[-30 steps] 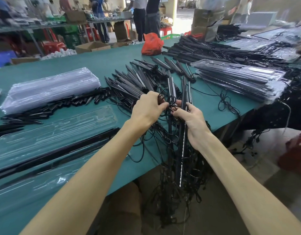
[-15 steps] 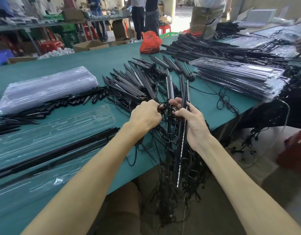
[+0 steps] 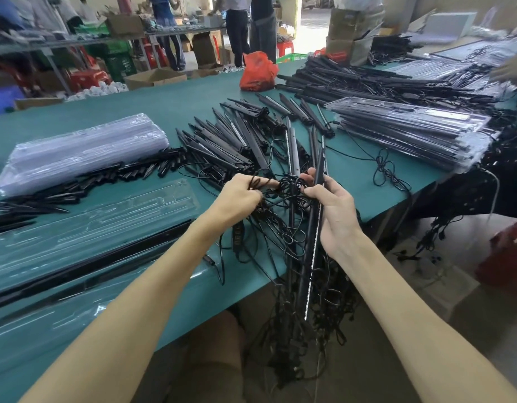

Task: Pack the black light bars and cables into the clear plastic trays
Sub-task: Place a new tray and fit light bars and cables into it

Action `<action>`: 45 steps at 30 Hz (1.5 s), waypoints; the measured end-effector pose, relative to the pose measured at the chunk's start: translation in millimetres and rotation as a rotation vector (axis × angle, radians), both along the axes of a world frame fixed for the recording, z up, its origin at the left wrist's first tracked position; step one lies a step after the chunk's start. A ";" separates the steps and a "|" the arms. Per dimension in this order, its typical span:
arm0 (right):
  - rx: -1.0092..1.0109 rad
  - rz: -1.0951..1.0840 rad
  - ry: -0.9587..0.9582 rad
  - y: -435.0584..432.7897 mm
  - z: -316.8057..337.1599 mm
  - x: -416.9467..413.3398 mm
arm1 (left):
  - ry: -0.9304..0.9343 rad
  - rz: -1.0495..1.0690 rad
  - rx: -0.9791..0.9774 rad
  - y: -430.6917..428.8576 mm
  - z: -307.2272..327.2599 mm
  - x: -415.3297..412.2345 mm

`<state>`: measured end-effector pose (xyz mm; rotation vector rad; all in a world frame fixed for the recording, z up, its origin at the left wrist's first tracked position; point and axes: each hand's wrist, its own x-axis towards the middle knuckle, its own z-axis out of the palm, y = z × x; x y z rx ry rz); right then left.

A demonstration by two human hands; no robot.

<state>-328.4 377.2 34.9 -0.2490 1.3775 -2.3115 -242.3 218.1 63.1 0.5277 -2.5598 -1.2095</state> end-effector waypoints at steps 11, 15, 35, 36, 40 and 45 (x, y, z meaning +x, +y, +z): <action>0.232 -0.087 0.168 -7.7 1.0 5.5 | 0.285 0.112 0.231 6.8 12.9 -1.2; 0.372 -0.150 0.315 -9.3 2.8 9.5 | 0.371 0.107 0.332 10.5 20.8 -1.0; 0.753 -0.131 0.933 -11.8 29.7 10.5 | 0.365 0.002 0.289 9.1 15.6 9.1; 0.719 -0.118 0.907 -11.8 32.3 11.1 | 0.357 0.011 0.264 8.6 15.1 9.2; 0.663 -0.169 0.897 -15.5 40.0 12.7 | 0.296 0.043 0.093 6.4 12.9 8.5; 0.621 -0.174 0.903 -19.7 43.7 11.2 | 0.096 0.061 -0.204 2.2 6.7 5.5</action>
